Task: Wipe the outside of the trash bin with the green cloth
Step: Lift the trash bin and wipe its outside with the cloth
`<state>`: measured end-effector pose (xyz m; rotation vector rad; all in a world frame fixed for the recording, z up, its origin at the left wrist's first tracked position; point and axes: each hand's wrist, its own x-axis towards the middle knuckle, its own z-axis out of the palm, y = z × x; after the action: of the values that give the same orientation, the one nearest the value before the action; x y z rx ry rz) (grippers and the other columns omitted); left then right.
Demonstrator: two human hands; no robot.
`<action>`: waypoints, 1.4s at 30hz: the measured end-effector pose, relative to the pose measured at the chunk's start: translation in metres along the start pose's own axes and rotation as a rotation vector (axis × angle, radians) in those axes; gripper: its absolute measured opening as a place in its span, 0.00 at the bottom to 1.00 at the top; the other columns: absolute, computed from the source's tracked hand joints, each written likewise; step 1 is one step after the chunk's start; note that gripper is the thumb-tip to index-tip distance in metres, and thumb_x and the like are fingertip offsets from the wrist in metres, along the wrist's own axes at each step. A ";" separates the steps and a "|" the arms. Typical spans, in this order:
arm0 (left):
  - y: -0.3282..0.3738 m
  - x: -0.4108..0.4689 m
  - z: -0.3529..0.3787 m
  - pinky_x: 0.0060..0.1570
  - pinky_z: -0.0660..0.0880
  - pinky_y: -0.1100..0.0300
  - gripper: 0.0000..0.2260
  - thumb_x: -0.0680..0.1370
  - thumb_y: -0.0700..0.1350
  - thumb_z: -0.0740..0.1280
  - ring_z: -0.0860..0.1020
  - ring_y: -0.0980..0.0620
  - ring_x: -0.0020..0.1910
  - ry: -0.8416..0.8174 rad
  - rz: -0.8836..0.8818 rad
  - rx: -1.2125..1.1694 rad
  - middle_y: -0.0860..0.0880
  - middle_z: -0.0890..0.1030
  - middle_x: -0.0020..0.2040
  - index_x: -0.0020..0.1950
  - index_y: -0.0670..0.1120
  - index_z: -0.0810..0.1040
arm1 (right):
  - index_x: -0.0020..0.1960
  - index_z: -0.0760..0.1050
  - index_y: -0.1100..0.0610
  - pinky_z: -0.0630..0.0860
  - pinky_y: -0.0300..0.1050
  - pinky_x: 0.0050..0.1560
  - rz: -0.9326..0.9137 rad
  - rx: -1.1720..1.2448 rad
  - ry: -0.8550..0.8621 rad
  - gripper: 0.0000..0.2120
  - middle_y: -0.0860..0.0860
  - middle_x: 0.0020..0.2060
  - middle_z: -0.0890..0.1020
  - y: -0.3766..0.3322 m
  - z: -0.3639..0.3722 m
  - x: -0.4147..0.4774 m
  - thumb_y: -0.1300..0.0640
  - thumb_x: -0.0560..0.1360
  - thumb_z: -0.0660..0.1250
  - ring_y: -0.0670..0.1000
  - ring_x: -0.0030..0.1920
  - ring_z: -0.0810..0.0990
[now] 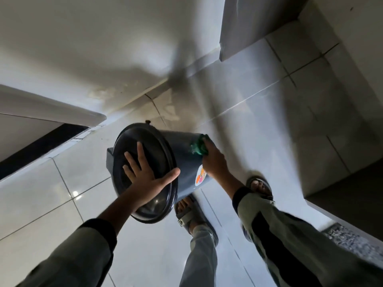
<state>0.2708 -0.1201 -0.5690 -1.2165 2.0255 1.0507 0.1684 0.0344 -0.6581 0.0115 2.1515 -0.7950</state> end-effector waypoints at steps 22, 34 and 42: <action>-0.037 -0.026 -0.002 0.75 0.44 0.30 0.73 0.42 0.68 0.78 0.28 0.43 0.78 -0.121 0.102 0.158 0.50 0.23 0.78 0.61 0.74 0.18 | 0.73 0.67 0.54 0.59 0.46 0.76 -0.333 0.218 -0.076 0.33 0.60 0.73 0.68 -0.024 0.019 -0.047 0.76 0.71 0.57 0.57 0.74 0.65; -0.046 -0.031 0.005 0.73 0.43 0.26 0.74 0.41 0.71 0.76 0.24 0.45 0.76 -0.169 0.108 0.160 0.56 0.18 0.74 0.63 0.73 0.17 | 0.74 0.63 0.46 0.68 0.45 0.65 0.088 0.019 -0.028 0.30 0.55 0.72 0.72 0.065 0.014 0.027 0.67 0.75 0.56 0.59 0.69 0.71; -0.024 -0.019 0.005 0.74 0.40 0.30 0.76 0.45 0.68 0.81 0.22 0.47 0.72 -0.153 0.067 0.126 0.53 0.18 0.74 0.66 0.70 0.18 | 0.68 0.73 0.48 0.66 0.23 0.56 -0.246 0.097 -0.133 0.34 0.57 0.67 0.76 -0.039 0.002 0.020 0.73 0.68 0.56 0.57 0.65 0.74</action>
<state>0.3010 -0.1144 -0.5657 -0.9802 1.9928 0.9988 0.1464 -0.0030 -0.6523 -0.2529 2.0095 -1.0117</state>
